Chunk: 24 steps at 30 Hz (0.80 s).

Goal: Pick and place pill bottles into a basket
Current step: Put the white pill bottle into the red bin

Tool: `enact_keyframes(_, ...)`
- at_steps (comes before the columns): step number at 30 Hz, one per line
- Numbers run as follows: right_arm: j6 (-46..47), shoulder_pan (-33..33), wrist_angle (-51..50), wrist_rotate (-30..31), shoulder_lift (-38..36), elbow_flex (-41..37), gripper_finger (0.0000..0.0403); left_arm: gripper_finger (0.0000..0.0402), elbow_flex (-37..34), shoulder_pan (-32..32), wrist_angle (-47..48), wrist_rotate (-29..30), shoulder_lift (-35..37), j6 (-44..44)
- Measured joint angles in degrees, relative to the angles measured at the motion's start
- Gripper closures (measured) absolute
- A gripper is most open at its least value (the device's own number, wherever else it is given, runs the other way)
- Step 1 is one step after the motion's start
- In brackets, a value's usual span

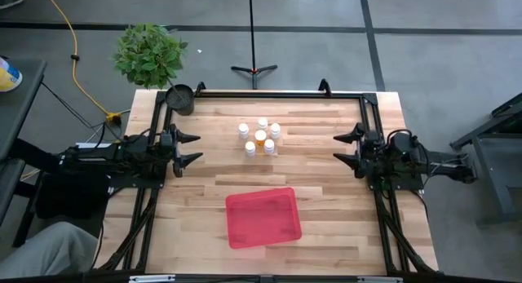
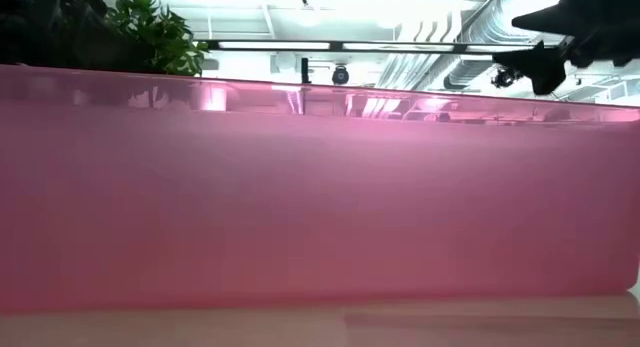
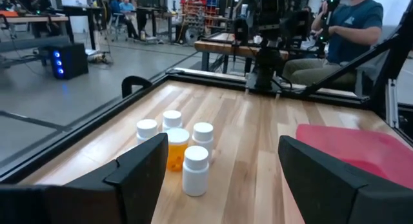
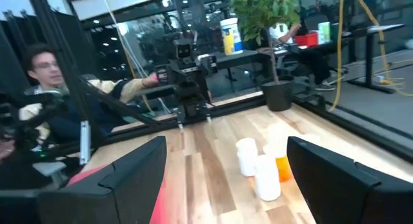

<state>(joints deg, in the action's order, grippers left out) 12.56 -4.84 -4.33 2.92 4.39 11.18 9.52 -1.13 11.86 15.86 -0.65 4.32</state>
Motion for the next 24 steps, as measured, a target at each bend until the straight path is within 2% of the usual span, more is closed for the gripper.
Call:
enact_keyframes(6,-3.6,0.0,-8.4,3.4,9.6,9.7,0.0091,0.0073,0.0,0.0,0.0,0.1,0.0,0.0)
enact_keyframes(11,-7.7,0.0,-17.5,6.8,21.5,19.4,0.0091,0.0073,0.0,0.0,0.0,0.3,0.0,0.0)
enact_keyframes(17,-11.7,0.0,-23.2,9.9,35.6,30.7,0.0091,0.0073,0.0,0.0,0.2,0.3,0.0,0.0)
enact_keyframes(24,-14.1,-1.8,-34.3,13.3,48.2,42.2,0.0091,0.0073,0.0,0.0,0.3,0.4,0.0,0.0)
